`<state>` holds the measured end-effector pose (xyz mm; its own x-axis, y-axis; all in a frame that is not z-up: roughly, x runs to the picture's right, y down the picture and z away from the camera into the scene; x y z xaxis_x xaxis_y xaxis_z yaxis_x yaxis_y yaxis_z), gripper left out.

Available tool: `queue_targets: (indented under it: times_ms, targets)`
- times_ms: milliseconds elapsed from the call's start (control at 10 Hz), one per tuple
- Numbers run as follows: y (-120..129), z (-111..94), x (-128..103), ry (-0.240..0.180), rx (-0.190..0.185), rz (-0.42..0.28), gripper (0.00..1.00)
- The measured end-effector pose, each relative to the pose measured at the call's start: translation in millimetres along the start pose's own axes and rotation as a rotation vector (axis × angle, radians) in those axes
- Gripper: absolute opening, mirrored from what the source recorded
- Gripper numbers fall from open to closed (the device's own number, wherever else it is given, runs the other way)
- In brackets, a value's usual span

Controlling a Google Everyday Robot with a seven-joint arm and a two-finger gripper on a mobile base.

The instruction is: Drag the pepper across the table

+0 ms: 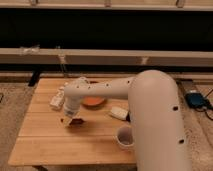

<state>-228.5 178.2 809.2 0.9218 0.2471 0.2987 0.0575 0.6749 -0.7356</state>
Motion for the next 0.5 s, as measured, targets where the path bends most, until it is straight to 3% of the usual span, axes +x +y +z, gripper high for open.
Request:
queue_targets:
  times_ms: [500]
  targets:
    - [12,8,-23,-0.010,-0.045,-0.070,0.59]
